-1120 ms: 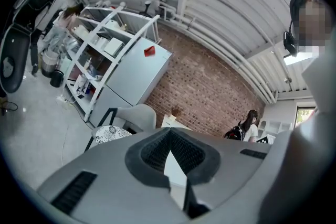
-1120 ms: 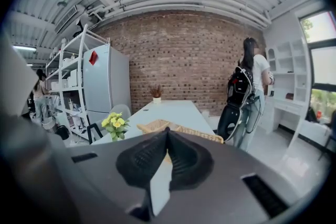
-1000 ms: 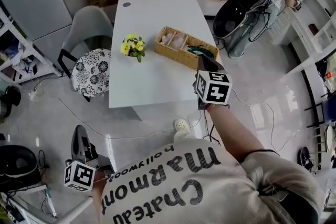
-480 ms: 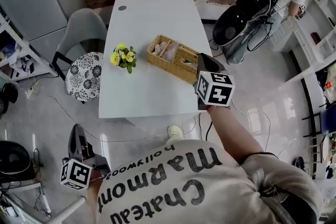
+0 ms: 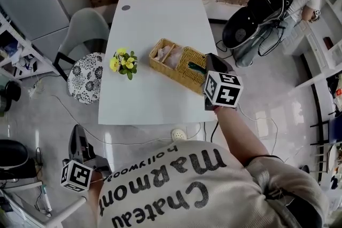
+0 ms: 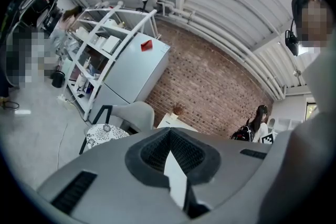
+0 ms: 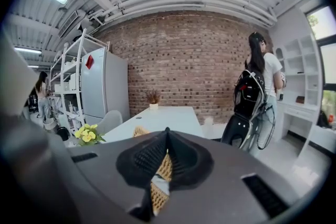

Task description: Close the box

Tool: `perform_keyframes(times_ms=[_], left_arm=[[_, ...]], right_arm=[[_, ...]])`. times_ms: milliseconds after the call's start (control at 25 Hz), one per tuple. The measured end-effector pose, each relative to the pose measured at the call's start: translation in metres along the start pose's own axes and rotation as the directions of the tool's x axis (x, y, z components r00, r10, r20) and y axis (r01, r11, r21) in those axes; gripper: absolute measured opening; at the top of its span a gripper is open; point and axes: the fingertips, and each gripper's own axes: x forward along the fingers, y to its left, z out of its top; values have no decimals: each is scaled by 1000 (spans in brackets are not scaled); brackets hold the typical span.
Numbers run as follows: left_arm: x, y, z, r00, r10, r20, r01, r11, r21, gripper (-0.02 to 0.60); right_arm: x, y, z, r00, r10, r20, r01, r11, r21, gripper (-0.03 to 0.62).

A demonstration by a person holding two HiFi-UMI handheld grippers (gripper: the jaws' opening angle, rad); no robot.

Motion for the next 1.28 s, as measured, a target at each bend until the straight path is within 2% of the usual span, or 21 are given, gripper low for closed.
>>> perform_keyframes(times_ms=[720, 1280], left_arm=[[25, -12, -23, 999, 39, -2, -39, 999, -20, 0], [36, -25, -29, 999, 43, -4, -43, 999, -21, 0]], right_arm=[[45, -29, -24, 995, 9, -98, -10, 1000, -16, 11], [59, -44, -35, 991, 4, -134, -4, 1000, 0, 11]])
